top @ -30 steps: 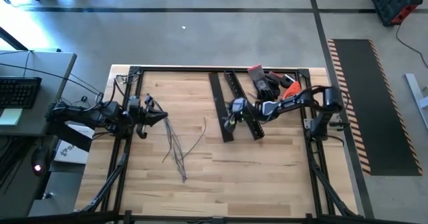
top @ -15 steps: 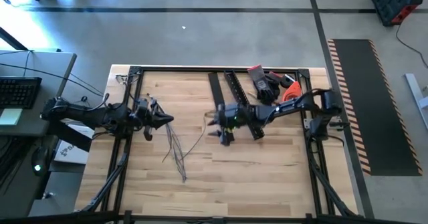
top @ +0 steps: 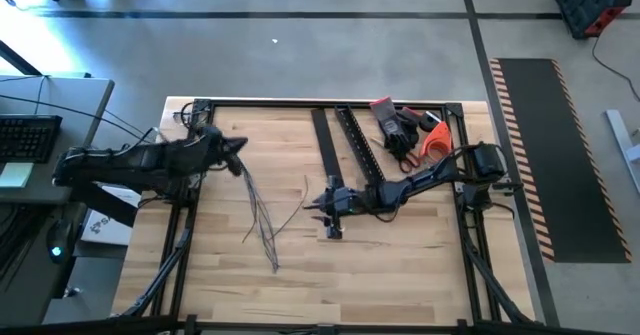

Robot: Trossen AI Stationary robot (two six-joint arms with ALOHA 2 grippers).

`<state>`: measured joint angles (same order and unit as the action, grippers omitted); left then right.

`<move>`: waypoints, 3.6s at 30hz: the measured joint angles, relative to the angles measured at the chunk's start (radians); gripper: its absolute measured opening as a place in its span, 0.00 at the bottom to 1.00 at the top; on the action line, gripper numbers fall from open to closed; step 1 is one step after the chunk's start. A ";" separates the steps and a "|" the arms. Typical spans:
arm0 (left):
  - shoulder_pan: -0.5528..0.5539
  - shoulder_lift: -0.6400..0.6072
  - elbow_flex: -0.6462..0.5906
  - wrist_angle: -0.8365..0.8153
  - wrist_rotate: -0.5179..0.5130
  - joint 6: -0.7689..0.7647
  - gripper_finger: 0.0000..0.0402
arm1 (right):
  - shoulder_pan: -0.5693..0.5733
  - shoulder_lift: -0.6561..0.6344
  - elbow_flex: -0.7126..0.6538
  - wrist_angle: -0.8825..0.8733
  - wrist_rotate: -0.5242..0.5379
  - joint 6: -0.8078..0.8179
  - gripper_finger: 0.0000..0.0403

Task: Ziptie cables
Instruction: Wrap the black zip tie around the cable wires

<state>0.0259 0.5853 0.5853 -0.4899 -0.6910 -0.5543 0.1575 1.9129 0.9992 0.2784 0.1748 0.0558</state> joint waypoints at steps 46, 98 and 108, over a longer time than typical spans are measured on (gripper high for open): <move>0.834 0.887 0.085 -0.188 0.346 -0.037 0.03 | 0.332 -0.097 -0.119 -0.007 0.410 0.144 0.51; -0.191 0.634 0.320 0.341 0.336 0.119 0.00 | 0.545 -0.468 -0.116 -0.380 0.844 0.232 0.51; -0.407 1.077 0.322 0.935 0.259 0.008 0.00 | 0.695 -0.537 -0.115 -0.390 1.030 0.234 0.51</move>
<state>-0.3810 1.6625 0.9071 0.4455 -0.4319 -0.5461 0.8520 1.3756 0.8838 -0.1119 1.2046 0.2898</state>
